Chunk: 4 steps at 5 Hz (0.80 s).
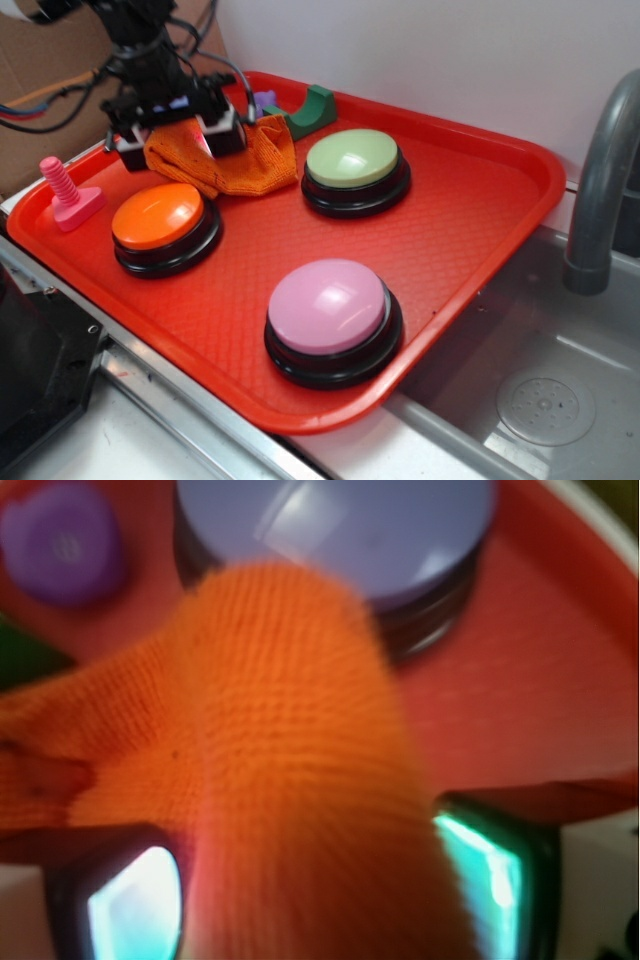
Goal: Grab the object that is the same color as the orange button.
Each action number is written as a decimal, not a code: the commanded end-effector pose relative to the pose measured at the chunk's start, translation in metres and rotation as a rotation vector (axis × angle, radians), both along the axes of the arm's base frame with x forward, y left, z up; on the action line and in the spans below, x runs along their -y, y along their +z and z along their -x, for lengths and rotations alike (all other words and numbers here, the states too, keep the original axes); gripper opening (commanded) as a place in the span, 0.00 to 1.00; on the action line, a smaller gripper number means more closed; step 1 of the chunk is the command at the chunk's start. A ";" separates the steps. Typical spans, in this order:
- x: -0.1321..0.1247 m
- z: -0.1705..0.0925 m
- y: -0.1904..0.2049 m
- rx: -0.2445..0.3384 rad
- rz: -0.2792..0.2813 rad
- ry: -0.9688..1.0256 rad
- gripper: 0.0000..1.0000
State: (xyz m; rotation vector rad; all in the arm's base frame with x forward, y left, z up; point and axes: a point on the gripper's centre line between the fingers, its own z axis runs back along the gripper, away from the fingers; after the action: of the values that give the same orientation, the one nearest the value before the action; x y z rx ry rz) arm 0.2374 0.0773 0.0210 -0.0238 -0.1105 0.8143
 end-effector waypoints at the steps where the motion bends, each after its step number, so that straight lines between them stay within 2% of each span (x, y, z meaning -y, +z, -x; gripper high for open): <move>1: 0.005 -0.012 -0.005 0.043 -0.091 -0.054 0.00; 3: 0.013 -0.010 0.034 0.116 -0.118 -0.112 0.00; 4: 0.020 -0.005 0.075 0.167 -0.124 -0.181 0.00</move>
State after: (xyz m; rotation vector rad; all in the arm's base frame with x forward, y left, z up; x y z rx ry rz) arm 0.2376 0.0546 0.0784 0.0206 -0.2453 0.6548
